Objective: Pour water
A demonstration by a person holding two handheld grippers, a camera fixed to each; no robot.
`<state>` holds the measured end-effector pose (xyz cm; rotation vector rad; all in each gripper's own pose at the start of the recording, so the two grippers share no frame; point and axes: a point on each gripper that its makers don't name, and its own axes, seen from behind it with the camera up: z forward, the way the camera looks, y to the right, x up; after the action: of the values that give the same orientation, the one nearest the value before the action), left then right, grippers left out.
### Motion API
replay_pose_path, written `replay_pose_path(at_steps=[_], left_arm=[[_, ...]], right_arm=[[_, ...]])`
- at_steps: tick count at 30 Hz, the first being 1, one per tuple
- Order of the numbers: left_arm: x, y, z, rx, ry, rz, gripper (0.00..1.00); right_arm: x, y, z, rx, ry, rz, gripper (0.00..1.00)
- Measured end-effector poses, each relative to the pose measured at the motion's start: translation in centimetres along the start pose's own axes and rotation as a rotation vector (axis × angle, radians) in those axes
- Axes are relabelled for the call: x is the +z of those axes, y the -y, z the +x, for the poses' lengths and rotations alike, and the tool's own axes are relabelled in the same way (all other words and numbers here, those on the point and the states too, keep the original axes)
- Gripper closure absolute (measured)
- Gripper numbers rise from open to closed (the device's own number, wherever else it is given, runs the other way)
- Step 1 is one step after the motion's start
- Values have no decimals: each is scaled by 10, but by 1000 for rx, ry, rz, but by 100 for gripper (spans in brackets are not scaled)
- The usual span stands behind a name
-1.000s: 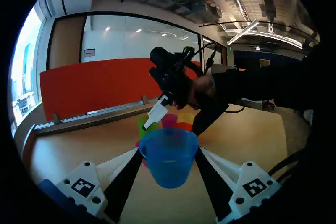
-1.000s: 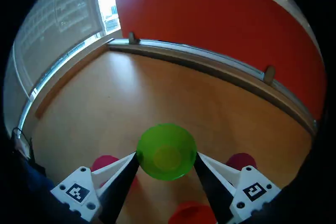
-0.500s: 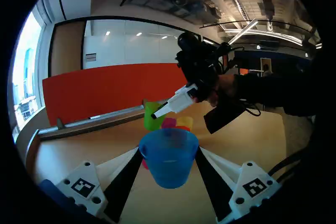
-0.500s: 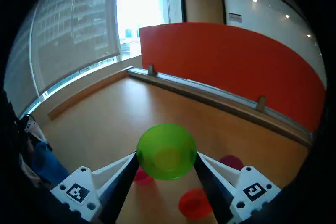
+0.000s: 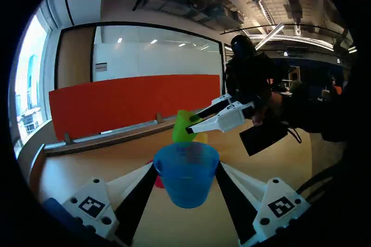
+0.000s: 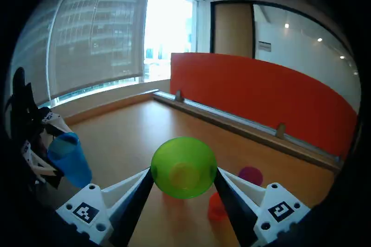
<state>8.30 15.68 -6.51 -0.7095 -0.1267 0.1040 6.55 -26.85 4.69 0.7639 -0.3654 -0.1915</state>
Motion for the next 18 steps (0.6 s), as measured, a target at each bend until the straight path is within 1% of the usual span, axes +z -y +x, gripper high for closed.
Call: replay_pose_path(at_steps=[4,8,14,18], left_arm=[[-3,-6,3,2,-7,1,14],[-7,-10,7,5,-15,3,14],[-11,-15,12,6,-21,4,14],[-13,-18,13,8,-23,4,14]], right_arm=[[-13,8,-3,-8,-47,-9,9],[-25,13,-2,-5,-113,-25,9],[-39,22,1,14,-193,-29,9],[-47,26,6,12,-239,-30,9]])
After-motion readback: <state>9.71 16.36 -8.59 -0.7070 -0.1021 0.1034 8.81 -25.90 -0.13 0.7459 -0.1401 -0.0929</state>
